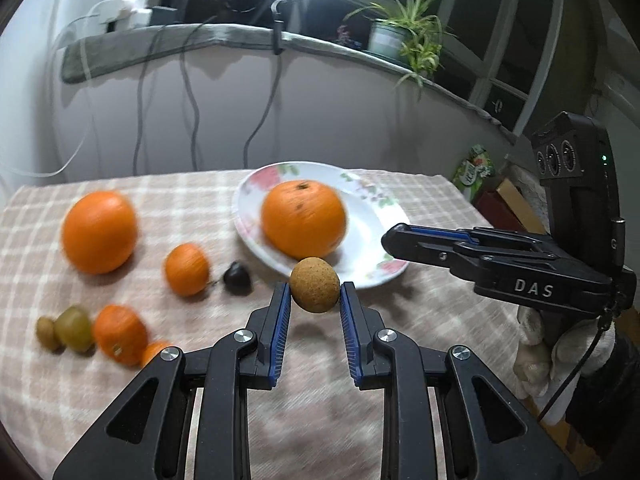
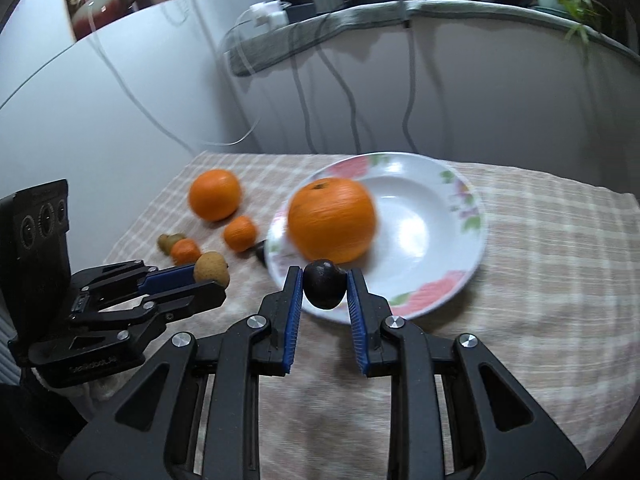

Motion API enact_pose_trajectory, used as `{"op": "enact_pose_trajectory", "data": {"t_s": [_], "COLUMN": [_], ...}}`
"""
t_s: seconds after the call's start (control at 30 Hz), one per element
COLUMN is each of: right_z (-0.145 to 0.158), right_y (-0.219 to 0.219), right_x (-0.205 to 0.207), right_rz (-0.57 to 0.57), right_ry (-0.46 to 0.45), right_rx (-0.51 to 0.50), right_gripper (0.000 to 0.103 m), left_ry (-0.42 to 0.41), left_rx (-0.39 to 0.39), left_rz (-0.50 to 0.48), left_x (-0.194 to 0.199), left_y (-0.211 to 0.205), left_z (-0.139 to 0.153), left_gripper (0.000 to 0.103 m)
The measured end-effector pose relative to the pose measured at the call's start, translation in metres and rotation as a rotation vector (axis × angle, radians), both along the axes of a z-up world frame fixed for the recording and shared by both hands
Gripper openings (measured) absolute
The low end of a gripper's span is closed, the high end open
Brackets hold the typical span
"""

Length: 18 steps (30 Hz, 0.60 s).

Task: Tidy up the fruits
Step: 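Carry the brown fruit with the left gripper while the right gripper carries the plum to the plate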

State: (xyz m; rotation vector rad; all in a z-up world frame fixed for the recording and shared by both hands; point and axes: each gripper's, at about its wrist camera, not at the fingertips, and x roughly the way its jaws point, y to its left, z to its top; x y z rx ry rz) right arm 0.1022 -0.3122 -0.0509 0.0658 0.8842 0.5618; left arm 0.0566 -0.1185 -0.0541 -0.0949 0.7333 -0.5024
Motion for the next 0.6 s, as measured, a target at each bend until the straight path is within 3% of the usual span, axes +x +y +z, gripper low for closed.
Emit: {"op": "enact_pose_trajectory", "data": {"t_s": [0.6], "right_z": [-0.016], "right_y": [-0.032], "right_x": [0.035], "right_rz": [-0.092], "right_ry": [-0.014], "right_rx": [-0.057], "right_gripper": [0.023], "left_ry": [0.001], "left_rx": [0.046], "left_rz": [-0.089], "left_x": [0.032], "left_y": [-0.063], "left_z": [-0.003], "left_gripper": [0.023]}}
